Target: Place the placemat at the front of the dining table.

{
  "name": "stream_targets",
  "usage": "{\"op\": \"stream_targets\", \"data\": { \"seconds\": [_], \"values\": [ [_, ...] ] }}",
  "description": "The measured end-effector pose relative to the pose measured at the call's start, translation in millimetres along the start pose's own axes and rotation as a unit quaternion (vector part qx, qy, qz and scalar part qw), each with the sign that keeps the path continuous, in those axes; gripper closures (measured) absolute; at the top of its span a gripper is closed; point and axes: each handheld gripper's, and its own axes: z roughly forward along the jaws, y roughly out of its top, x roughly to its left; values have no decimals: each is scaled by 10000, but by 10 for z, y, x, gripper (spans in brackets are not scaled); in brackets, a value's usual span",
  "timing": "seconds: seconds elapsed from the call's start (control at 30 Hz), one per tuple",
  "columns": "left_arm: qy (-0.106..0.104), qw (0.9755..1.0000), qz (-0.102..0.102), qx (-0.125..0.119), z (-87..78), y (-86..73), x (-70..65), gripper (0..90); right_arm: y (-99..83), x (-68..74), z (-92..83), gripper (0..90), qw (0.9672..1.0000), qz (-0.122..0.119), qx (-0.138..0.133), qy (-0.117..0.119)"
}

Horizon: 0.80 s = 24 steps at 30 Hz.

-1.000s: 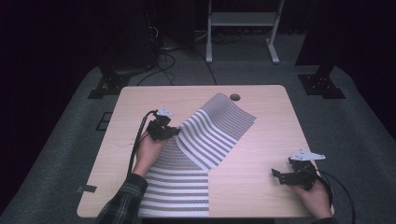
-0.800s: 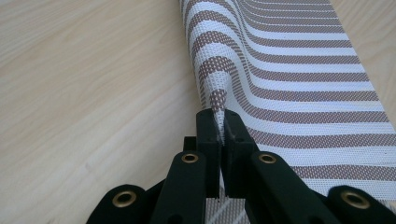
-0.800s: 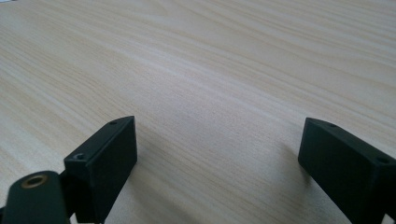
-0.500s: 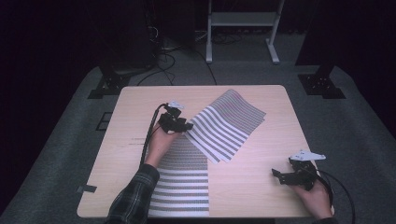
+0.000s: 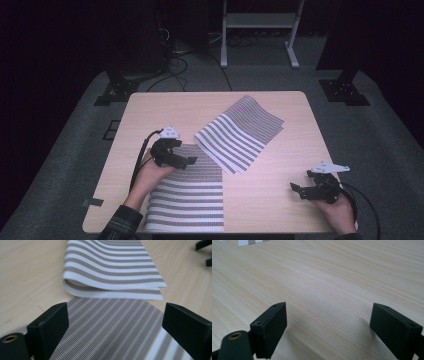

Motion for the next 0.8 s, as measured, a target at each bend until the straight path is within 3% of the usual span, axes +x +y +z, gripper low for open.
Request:
{"op": "stream_targets", "data": {
  "seconds": [0.2,0.4,0.53,0.63,0.7,0.73,0.8],
  "values": [
    [111,9997,225,42,-65,-285,-245,1,58,67,-5,132,9999,-84,-51,41],
    [70,9991,281,326,60,-520,-383,1,140,147,-8,131,9996,-105,-158,191],
    [178,9965,511,630,158,-572,-443,1,193,188,-11,132,9994,-125,-236,239],
    [133,9958,512,742,228,-605,-464,1,232,224,-3,132,9991,-148,-262,291],
    [179,9940,589,908,286,-633,-480,1,258,248,12,132,9990,-187,-263,318],
    [228,9931,694,914,296,-641,-498,0,273,262,23,132,9989,-180,-260,341],
    [225,9932,697,905,297,-642,-500,0,308,291,46,132,9988,-203,-250,379]
  ]
}}
